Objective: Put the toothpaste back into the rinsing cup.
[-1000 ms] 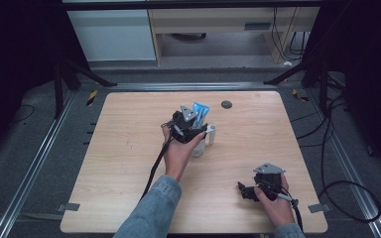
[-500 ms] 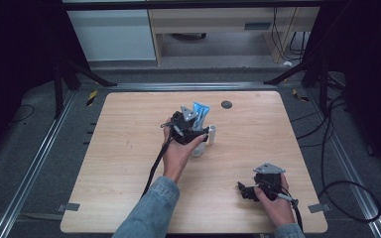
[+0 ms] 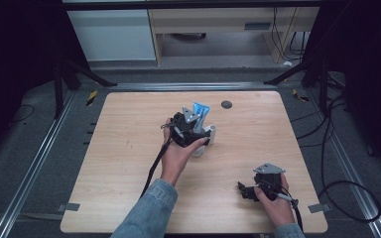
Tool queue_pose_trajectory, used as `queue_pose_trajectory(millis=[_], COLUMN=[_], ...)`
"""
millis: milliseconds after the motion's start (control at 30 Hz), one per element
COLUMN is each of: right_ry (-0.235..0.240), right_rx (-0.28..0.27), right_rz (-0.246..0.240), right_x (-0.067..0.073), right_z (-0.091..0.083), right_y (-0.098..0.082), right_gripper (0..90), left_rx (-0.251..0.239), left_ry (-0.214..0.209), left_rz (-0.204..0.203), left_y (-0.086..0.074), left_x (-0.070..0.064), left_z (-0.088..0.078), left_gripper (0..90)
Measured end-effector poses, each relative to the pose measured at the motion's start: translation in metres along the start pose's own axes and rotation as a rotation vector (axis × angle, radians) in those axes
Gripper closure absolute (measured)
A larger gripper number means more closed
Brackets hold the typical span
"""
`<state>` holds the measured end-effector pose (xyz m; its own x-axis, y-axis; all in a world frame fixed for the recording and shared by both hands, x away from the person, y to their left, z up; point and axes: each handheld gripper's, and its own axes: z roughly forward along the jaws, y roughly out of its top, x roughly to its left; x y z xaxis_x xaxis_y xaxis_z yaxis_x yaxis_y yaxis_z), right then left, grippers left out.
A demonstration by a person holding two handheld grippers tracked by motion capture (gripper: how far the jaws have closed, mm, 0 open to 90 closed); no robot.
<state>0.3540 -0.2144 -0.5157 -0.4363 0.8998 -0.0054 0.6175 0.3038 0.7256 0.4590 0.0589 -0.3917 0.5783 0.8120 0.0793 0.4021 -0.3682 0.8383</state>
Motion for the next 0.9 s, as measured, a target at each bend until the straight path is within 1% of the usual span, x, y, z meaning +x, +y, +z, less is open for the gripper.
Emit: queue_pose_trajectory(millis=[333, 467, 733, 900], right_ry=[0.0, 0.0, 0.0, 0.0], right_rx=[0.0, 0.0, 0.0, 0.0], right_rz=[0.0, 0.0, 0.0, 0.0], right_x=[0.0, 0.0, 0.0, 0.0], right_z=[0.0, 0.0, 0.0, 0.0], right_y=[0.0, 0.0, 0.0, 0.0], right_gripper=[0.4, 0.4, 0.4, 0.4], left_rx=[-0.004, -0.01, 0.002, 0.019], left_ry=[0.001, 0.004, -0.006, -0.016], left_rz=[0.035, 0.037, 0.076, 0.086], left_y=[-0.001, -0.003, -0.01, -0.016], left_x=[-0.004, -0.005, -0.009, -0.01], left_z=[-0.011, -0.015, -0.023, -0.028], left_gripper=[6.4, 6.3, 5.9, 5.9])
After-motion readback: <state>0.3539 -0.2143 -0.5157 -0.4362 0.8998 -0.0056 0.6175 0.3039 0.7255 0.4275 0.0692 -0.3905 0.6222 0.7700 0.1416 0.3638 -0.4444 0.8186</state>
